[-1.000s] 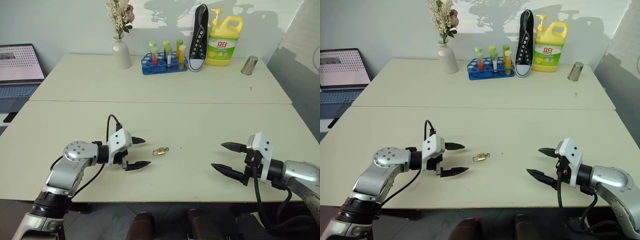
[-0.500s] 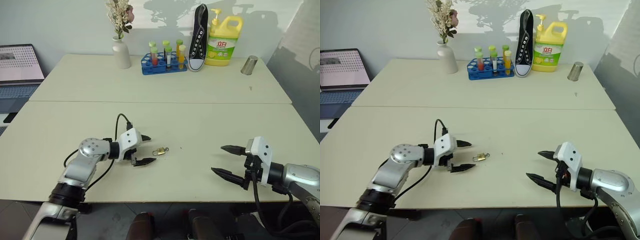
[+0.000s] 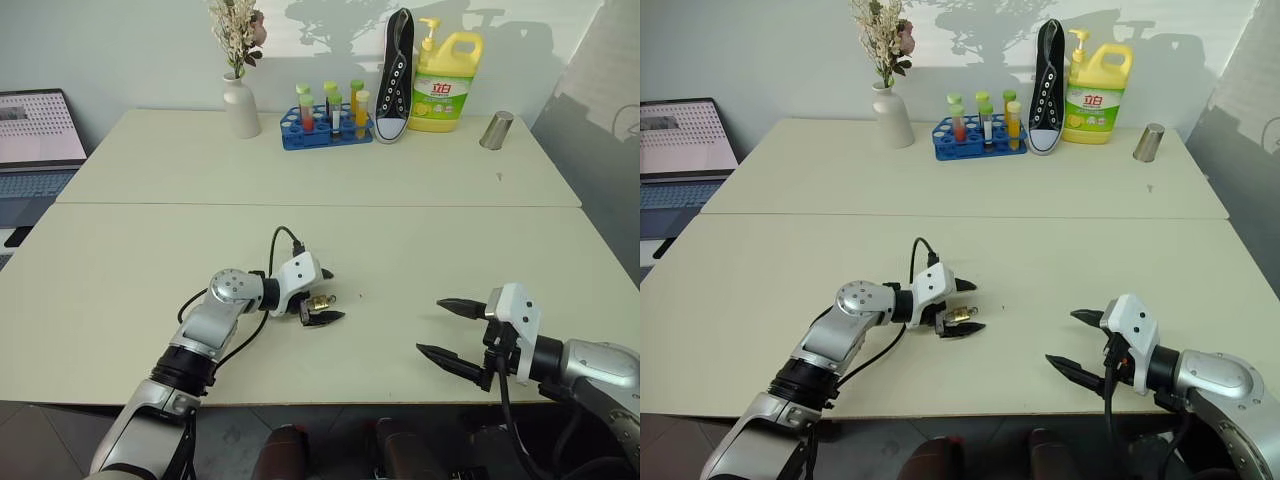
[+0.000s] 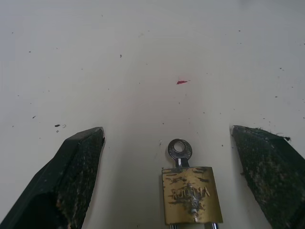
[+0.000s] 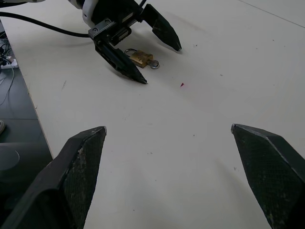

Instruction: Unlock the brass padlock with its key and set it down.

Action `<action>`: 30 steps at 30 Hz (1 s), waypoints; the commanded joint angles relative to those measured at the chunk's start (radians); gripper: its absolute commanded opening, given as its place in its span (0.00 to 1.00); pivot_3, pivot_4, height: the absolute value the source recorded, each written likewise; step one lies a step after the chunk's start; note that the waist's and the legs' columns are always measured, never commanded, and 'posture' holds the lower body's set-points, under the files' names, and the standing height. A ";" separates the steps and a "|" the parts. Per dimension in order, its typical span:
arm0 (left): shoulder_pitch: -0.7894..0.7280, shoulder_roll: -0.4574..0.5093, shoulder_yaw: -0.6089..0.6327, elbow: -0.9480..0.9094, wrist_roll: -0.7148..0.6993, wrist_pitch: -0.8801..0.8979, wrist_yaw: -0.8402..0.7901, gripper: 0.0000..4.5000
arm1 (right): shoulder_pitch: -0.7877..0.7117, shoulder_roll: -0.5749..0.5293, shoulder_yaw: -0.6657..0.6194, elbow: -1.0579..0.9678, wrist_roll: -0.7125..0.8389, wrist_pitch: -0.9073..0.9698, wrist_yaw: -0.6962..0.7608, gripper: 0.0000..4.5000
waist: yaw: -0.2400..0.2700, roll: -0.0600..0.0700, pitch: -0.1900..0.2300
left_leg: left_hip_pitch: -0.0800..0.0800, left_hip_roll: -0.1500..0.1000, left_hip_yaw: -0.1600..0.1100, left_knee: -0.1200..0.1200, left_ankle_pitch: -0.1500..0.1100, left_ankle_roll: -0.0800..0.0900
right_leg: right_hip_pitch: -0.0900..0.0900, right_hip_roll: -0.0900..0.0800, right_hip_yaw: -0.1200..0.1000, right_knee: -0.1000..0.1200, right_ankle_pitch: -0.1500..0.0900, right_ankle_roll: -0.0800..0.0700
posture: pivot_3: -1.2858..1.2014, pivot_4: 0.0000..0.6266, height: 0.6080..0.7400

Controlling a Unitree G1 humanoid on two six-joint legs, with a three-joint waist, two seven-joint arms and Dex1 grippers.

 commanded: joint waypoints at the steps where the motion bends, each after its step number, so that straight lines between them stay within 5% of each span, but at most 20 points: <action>1: -0.006 0.027 -0.009 -0.016 0.019 0.013 -0.011 1.00 | -0.004 0.003 -0.021 -0.040 0.026 -0.001 -0.007 0.98 | 0.000 0.000 0.000 | 0.000 0.000 0.000 0.000 0.000 0.000 | 0.000 0.000 0.000 0.000 0.000 0.000 | 0.52 0.24 1.00; 21: 0.033 0.099 -0.004 -0.073 -0.017 0.106 -0.052 1.00 | -0.015 0.012 0.001 -0.035 0.022 -0.007 -0.019 0.98 | 0.000 0.000 0.000 | 0.000 0.000 0.000 0.000 0.000 0.000 | 0.000 0.000 0.000 0.000 0.000 0.000 | 0.52 0.24 1.00; 25: 0.033 0.099 -0.008 -0.073 -0.011 0.112 -0.060 0.82 | -0.014 0.012 -0.001 -0.036 0.023 -0.007 -0.021 0.99 | 0.000 0.000 0.000 | 0.000 0.000 0.000 0.000 0.000 0.000 | 0.000 0.000 0.000 0.000 0.000 0.000 | 0.52 0.24 1.00; 30: 0.037 0.106 -0.021 -0.060 0.009 0.085 -0.066 0.44 | -0.016 0.013 -0.001 -0.036 0.025 -0.006 -0.021 0.99 | 0.000 0.000 0.000 | 0.000 0.000 0.000 0.000 0.000 0.000 | 0.000 0.000 0.000 0.000 0.000 0.000 | 0.52 0.24 1.00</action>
